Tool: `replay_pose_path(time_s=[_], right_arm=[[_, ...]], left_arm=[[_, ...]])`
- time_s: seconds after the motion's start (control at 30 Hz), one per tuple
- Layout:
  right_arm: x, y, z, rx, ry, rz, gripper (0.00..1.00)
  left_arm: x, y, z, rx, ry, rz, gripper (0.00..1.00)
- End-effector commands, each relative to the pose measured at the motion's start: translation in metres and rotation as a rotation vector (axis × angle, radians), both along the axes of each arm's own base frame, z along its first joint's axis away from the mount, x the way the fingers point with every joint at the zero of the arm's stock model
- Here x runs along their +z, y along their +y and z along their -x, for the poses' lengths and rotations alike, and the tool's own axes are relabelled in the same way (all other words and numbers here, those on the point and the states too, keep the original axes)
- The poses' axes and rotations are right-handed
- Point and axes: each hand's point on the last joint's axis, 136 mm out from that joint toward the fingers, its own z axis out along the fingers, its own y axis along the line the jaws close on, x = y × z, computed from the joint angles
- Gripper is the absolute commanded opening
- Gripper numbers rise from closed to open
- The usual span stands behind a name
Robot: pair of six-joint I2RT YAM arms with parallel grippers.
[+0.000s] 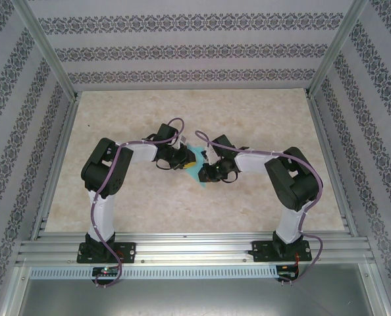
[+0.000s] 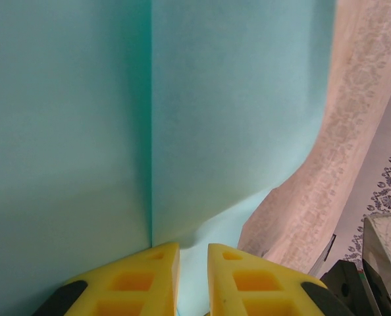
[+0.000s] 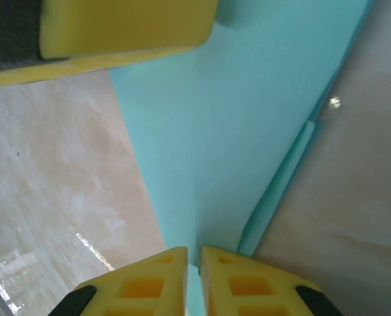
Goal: Fold a paper plane with a square sheet of paper (fold left side to right side)
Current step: Fourth fold the wing at the center of the table.
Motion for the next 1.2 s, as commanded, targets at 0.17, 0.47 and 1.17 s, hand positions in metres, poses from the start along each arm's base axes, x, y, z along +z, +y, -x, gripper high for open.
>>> replay_pose_path(time_s=[0.17,0.47,1.17], right_arm=[[-0.043,-0.036,0.036,0.015,0.138,0.234,0.08],[-0.046,-0.034,0.036,0.009,0.142,0.229,0.07],[-0.047,-0.032,0.036,0.013,0.138,0.227,0.08]], left_arm=[[0.021,0.013,0.009,0.003,-0.028,-0.079,0.23],[0.039,0.007,0.022,-0.021,-0.053,-0.053,0.23],[0.002,-0.031,0.025,0.004,0.035,0.022,0.20]])
